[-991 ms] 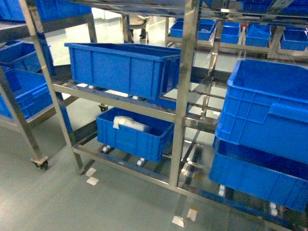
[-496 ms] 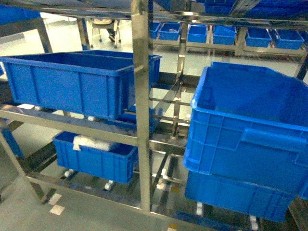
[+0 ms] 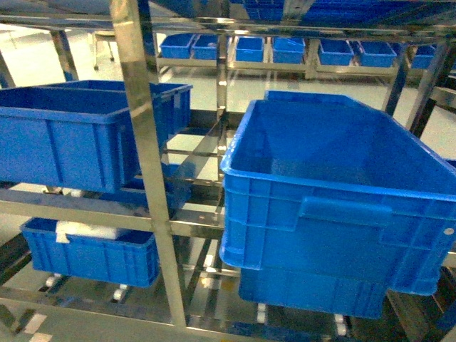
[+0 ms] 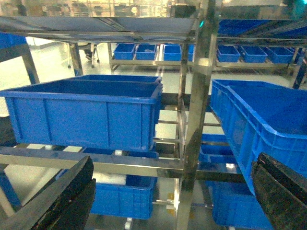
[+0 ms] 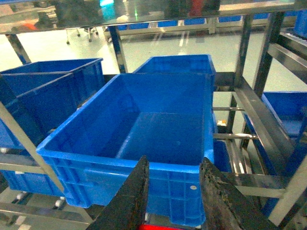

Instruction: Pick red block from blue box to shelf

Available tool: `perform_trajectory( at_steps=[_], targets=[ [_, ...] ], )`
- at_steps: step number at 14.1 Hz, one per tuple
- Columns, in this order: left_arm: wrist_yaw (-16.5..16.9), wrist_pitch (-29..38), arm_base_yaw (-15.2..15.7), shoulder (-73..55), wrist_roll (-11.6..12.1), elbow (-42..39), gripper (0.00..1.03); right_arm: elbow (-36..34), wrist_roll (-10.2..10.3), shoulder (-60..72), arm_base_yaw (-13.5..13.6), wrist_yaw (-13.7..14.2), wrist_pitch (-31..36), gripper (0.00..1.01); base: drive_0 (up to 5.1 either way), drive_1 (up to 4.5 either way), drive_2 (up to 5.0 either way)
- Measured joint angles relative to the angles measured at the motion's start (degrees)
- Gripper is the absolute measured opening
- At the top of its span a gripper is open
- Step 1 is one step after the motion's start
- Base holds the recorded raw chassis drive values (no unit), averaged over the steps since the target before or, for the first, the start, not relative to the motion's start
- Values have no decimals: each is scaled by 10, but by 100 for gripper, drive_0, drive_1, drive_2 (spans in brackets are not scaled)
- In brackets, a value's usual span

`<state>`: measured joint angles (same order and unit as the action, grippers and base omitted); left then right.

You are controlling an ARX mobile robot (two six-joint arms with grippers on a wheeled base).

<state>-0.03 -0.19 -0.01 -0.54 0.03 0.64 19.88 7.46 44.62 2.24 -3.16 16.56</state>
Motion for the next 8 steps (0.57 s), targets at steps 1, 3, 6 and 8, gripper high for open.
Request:
perform_trajectory(
  at_steps=[1,3,6,8],
  targets=[
    [0,0,0,0,0,0,98,0,0,0,0,0,0,26,-171,-171,-171],
    [0,0,0,0,0,0,98,0,0,0,0,0,0,26,-153,-153,-153],
    [0,0,0,0,0,0,98,0,0,-1,0,1,0,26,-23,-23,-23],
    [0,2,0,0,0,0,98,0,0,-3,0,1,2,26,-4,429,-437]
  ],
)
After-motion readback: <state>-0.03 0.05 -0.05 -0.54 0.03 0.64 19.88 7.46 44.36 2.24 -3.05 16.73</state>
